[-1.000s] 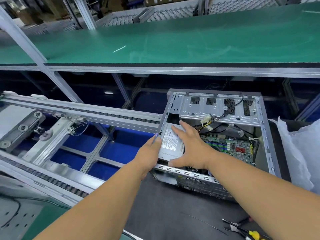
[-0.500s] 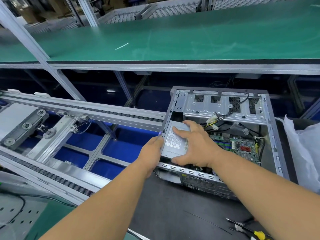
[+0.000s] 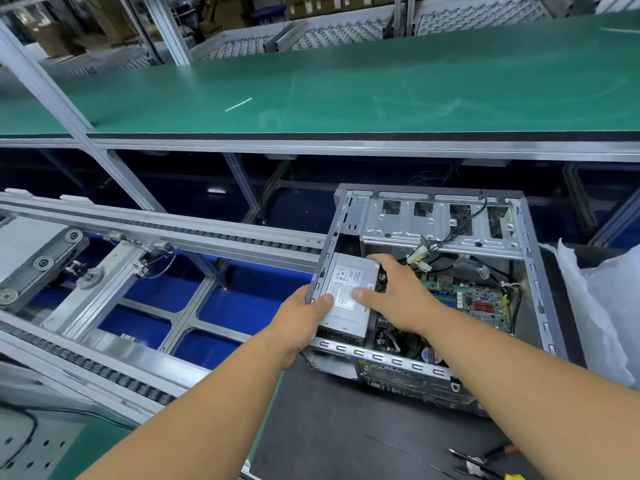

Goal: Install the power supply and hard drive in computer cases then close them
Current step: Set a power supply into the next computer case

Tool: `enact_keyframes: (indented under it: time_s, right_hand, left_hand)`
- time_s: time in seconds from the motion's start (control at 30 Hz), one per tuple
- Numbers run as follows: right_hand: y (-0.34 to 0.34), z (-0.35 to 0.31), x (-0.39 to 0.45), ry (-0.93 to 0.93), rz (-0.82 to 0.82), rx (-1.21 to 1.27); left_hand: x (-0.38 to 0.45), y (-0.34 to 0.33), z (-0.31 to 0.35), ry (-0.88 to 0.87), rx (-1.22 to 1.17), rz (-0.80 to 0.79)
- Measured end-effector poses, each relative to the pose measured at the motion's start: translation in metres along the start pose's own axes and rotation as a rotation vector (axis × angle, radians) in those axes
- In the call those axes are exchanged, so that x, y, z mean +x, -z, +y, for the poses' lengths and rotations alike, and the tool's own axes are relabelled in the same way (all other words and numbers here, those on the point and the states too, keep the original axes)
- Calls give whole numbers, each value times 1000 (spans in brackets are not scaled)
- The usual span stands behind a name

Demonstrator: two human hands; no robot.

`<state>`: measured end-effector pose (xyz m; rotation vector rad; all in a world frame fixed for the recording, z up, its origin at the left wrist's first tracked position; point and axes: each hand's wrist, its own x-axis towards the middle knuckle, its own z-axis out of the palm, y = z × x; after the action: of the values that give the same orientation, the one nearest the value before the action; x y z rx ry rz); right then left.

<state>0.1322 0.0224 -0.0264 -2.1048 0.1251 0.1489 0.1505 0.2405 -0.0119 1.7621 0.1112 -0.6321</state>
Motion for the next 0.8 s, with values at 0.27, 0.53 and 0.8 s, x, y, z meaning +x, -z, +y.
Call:
enact_keyframes:
  time_s: [0.27,0.53,0.8]
  right_hand:
    - [0,-3,-2,10,-3,20]
    - [-1,-1,-1,-9,16,58]
    - [1,5,5,-17,-47,78]
  left_hand:
    - [3,7,-2,37,-53,-71]
    - [5,8,-8,43,-113,-74]
    - [7,11,-9,78,-225,-160]
